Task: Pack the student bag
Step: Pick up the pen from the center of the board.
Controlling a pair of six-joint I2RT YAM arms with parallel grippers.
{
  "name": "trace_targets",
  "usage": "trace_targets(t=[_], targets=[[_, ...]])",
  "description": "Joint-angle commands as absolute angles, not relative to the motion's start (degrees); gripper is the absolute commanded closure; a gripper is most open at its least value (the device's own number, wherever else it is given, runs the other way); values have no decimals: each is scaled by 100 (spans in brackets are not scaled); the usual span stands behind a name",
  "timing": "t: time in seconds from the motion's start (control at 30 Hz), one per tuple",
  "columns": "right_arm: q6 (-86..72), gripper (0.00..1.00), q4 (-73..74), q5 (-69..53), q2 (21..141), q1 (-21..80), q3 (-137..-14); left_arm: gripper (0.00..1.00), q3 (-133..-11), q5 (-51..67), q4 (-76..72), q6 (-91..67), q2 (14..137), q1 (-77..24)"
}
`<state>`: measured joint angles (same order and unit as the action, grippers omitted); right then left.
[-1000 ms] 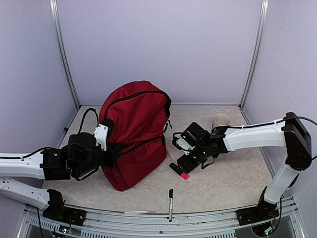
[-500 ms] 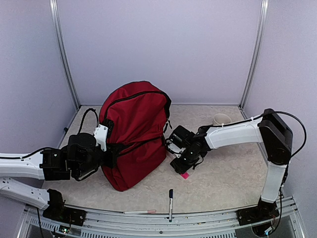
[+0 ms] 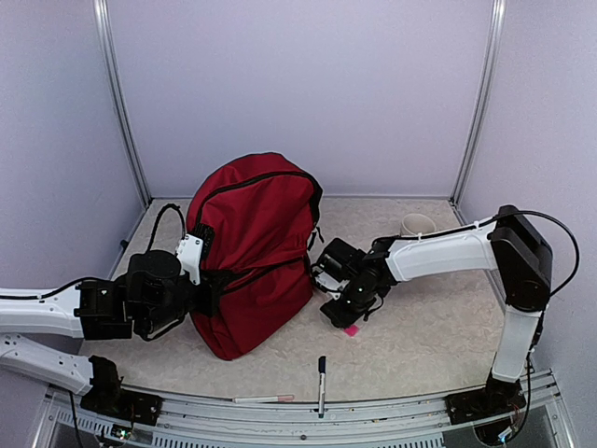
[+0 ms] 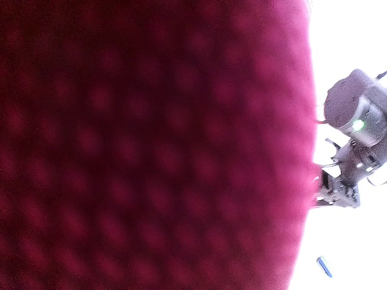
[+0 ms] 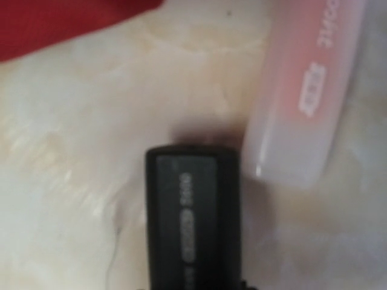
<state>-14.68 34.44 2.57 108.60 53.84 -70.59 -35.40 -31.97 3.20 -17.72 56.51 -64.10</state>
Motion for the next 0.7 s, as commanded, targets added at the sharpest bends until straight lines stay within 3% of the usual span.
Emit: trace_targets(t=[0.0,0.1,0.33,0.5,0.67], targets=[[-1036,87,3075,-293,9965,5455,-6693,100,-3621,-3433,203,-1740,5476,-6432],[-493,91,2615,-1048,9369,5609,-6326,100,-3621,-3453,208,-1751,5471,-6434],[476,88,875,-2642,8374,5851,-5835,100,-3608,-3481,198,-1771,5445,-6433],[1551,90,-407,-3010,9008,5850,-6420,100,-3653,-3401,178,-1753,5432,-6432],[2461,91,-147,-2506,9985,5800,-7528,100,-3715,-3212,239,-1655,5432,-6442]])
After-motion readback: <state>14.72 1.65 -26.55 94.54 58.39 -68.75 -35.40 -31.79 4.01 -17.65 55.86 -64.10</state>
